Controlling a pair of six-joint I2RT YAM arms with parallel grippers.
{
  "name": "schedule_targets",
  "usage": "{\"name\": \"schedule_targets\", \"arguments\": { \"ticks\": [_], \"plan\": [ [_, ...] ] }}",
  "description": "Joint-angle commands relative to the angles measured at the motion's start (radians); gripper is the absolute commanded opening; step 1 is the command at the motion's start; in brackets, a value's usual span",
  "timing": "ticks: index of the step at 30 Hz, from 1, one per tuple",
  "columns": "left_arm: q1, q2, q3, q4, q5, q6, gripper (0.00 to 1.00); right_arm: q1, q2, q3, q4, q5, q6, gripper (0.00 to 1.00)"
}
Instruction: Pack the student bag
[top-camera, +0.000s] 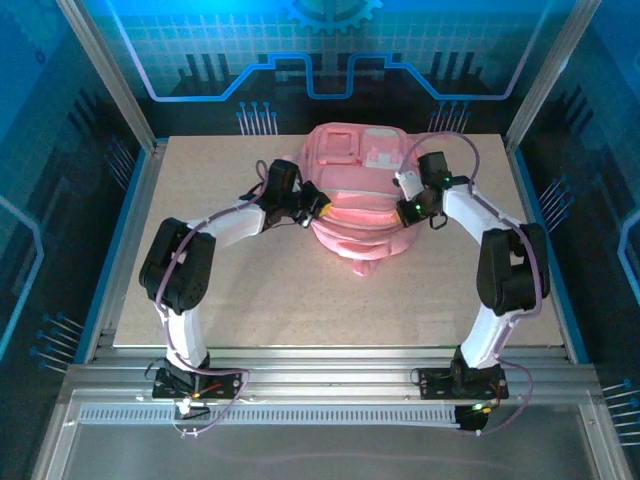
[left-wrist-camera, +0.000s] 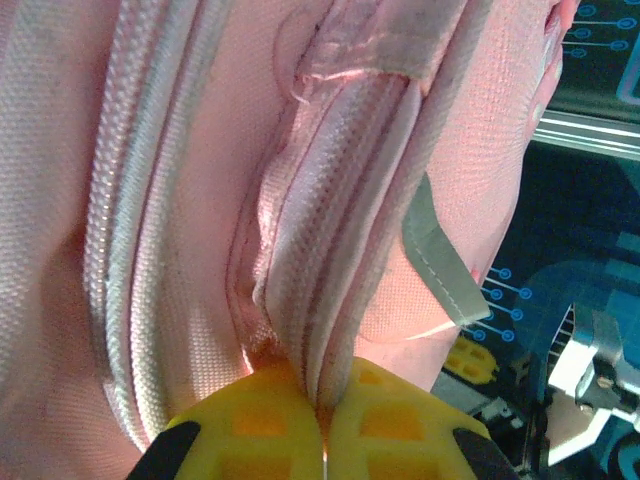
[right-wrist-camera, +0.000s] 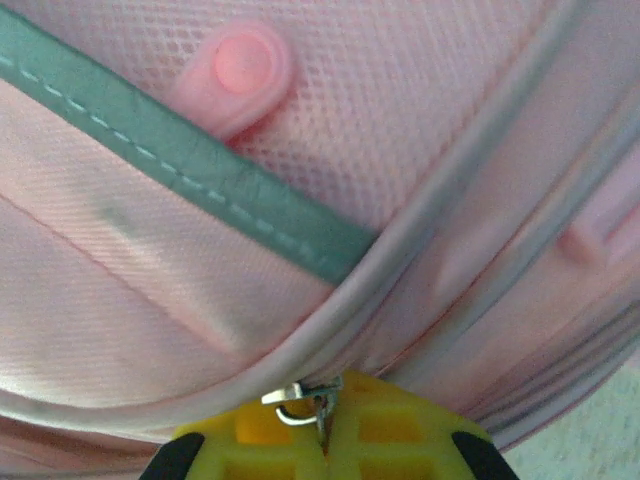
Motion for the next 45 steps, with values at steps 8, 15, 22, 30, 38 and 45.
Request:
{"name": "schedule_targets", "arguments": {
  "ticks": [8, 15, 22, 30, 38, 45],
  "plan": [
    [0.074, -0.073, 0.133, -0.390, 0.209, 0.387, 0.00, -0.104, 0.295, 0.390, -0.007, 0.052, -0.201, 0.00],
    [0.117, -0.051, 0.209, -0.539, 0.214, 0.514, 0.00, -0.092, 0.377, 0.539, -0.101, -0.062, -0.091, 0.00],
    [0.177, -0.020, 0.192, -0.427, 0.182, 0.461, 0.00, -0.043, 0.195, 0.301, -0.079, -0.177, -0.103, 0.00],
    [0.241, 0.084, 0.263, -0.362, 0.140, 0.420, 0.03, 0.021, -0.057, 0.025, -0.044, -0.347, -0.046, 0.00],
    [0.237, 0.037, 0.276, -0.365, 0.142, 0.347, 0.99, 0.192, -0.012, 0.037, 0.039, -0.376, 0.063, 0.00],
    [0.166, -0.240, -0.112, -0.127, 0.073, 0.138, 0.99, 0.327, 0.102, 0.152, 0.030, -0.374, 0.146, 0.00]
  ]
}}
